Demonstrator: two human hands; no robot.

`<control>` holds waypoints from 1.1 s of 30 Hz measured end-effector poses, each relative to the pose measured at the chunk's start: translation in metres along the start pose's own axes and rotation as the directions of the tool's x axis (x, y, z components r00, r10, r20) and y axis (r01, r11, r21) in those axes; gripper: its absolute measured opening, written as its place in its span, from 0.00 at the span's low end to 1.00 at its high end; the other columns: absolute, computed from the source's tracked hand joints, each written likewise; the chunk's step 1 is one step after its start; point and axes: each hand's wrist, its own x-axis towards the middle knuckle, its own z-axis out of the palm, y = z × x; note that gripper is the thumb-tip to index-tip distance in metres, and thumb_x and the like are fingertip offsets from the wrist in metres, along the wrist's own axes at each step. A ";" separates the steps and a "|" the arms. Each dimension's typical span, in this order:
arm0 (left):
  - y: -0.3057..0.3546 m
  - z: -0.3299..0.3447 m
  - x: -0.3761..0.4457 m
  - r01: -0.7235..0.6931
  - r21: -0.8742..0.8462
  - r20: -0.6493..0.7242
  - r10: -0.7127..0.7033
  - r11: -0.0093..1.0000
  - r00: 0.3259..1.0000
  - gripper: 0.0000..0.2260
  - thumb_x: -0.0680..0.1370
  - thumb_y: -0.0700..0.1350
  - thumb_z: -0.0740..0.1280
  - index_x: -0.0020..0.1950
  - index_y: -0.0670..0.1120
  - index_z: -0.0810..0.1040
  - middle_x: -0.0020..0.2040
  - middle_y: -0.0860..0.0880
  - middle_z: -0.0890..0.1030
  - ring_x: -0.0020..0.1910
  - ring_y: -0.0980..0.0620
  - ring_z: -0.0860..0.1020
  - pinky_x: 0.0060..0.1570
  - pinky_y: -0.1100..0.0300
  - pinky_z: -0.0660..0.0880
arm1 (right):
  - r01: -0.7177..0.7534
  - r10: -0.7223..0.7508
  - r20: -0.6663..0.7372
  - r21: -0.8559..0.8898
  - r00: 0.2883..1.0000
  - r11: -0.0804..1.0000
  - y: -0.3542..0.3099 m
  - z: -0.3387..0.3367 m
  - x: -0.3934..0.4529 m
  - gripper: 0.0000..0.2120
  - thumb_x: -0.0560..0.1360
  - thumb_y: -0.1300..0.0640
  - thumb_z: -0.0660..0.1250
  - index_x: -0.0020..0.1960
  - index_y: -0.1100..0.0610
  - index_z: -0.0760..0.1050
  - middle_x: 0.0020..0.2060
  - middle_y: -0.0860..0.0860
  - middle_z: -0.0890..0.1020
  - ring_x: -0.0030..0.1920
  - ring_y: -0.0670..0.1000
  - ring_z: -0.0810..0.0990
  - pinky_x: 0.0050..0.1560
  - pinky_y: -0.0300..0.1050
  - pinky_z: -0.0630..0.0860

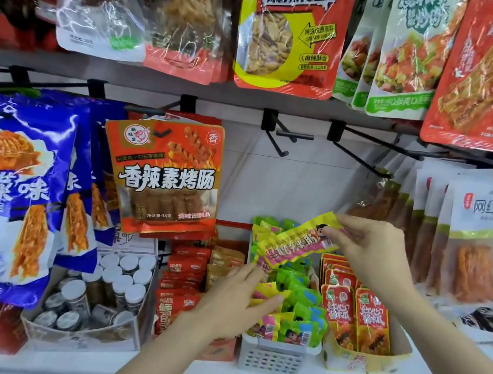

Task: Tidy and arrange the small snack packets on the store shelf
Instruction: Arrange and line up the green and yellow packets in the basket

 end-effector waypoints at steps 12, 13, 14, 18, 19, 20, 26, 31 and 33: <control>-0.006 0.000 -0.008 -0.015 -0.029 -0.034 0.014 0.999 0.999 0.27 0.77 0.69 0.54 0.63 0.51 0.71 0.61 0.56 0.71 0.61 0.57 0.65 0.63 0.56 0.67 | 0.101 0.063 0.537 -0.270 0.841 0.957 -0.012 0.092 -0.001 0.15 0.76 0.51 0.70 0.61 0.52 0.81 0.59 0.55 0.80 0.63 0.57 0.76 0.58 0.47 0.74; -0.006 0.000 -0.009 -0.016 -0.031 -0.037 0.015 0.999 0.999 0.26 0.77 0.69 0.54 0.63 0.51 0.71 0.61 0.56 0.71 0.61 0.57 0.65 0.63 0.56 0.67 | 0.089 0.090 0.558 -0.285 0.825 0.954 -0.011 0.092 0.000 0.16 0.76 0.50 0.70 0.62 0.52 0.80 0.59 0.55 0.79 0.62 0.57 0.76 0.56 0.46 0.74; -0.006 0.001 -0.009 -0.021 -0.033 -0.041 0.019 0.999 0.999 0.26 0.78 0.69 0.54 0.63 0.51 0.71 0.60 0.57 0.71 0.61 0.57 0.65 0.63 0.57 0.66 | 0.083 0.107 0.572 -0.296 0.814 0.952 -0.011 0.091 0.002 0.16 0.75 0.49 0.71 0.61 0.53 0.80 0.58 0.55 0.80 0.60 0.58 0.77 0.54 0.45 0.74; -0.005 0.002 -0.010 -0.052 -0.045 -0.071 0.049 0.998 0.996 0.23 0.79 0.67 0.56 0.61 0.50 0.72 0.58 0.56 0.71 0.60 0.56 0.66 0.63 0.56 0.66 | 0.065 0.118 0.579 -0.285 0.806 0.956 -0.011 0.090 0.005 0.14 0.73 0.54 0.73 0.58 0.55 0.82 0.54 0.54 0.84 0.59 0.54 0.80 0.57 0.44 0.76; -0.005 0.002 -0.010 -0.055 -0.051 -0.071 0.051 0.997 0.996 0.23 0.79 0.67 0.57 0.61 0.50 0.72 0.58 0.56 0.71 0.61 0.56 0.66 0.63 0.56 0.66 | 0.040 0.134 0.560 -0.287 0.817 0.957 -0.013 0.093 0.002 0.14 0.72 0.55 0.74 0.58 0.54 0.83 0.53 0.54 0.85 0.58 0.53 0.81 0.58 0.45 0.76; -0.006 0.002 -0.010 -0.055 -0.050 -0.072 0.051 0.997 0.996 0.23 0.79 0.67 0.56 0.61 0.50 0.72 0.59 0.56 0.71 0.61 0.56 0.66 0.63 0.56 0.66 | 0.012 0.164 0.551 -0.302 0.818 0.953 -0.015 0.097 -0.001 0.14 0.71 0.55 0.75 0.57 0.53 0.83 0.51 0.53 0.85 0.56 0.53 0.82 0.57 0.46 0.77; -0.006 0.004 -0.009 -0.109 0.170 -0.180 0.139 0.980 0.974 0.26 0.78 0.70 0.50 0.56 0.51 0.75 0.61 0.56 0.75 0.74 0.56 0.60 0.77 0.47 0.45 | -0.024 0.202 0.646 -0.273 0.736 0.962 -0.013 0.103 0.005 0.10 0.76 0.51 0.70 0.48 0.56 0.85 0.44 0.57 0.85 0.45 0.51 0.82 0.49 0.45 0.78; -0.005 -0.006 0.002 -0.147 0.162 -0.109 0.166 0.976 0.980 0.27 0.76 0.70 0.53 0.56 0.50 0.75 0.63 0.53 0.75 0.73 0.57 0.63 0.78 0.48 0.42 | -0.155 0.234 0.567 -0.185 0.790 0.971 0.001 0.090 0.010 0.07 0.77 0.56 0.69 0.50 0.56 0.85 0.45 0.53 0.87 0.47 0.49 0.85 0.54 0.42 0.78; -0.004 -0.008 0.003 -0.162 0.175 -0.129 0.186 0.971 0.974 0.26 0.76 0.69 0.54 0.55 0.50 0.76 0.56 0.56 0.75 0.66 0.57 0.67 0.76 0.50 0.49 | -0.074 0.193 0.488 -0.252 0.851 0.965 0.006 0.095 0.007 0.08 0.75 0.55 0.71 0.54 0.52 0.84 0.51 0.52 0.85 0.54 0.53 0.82 0.57 0.45 0.77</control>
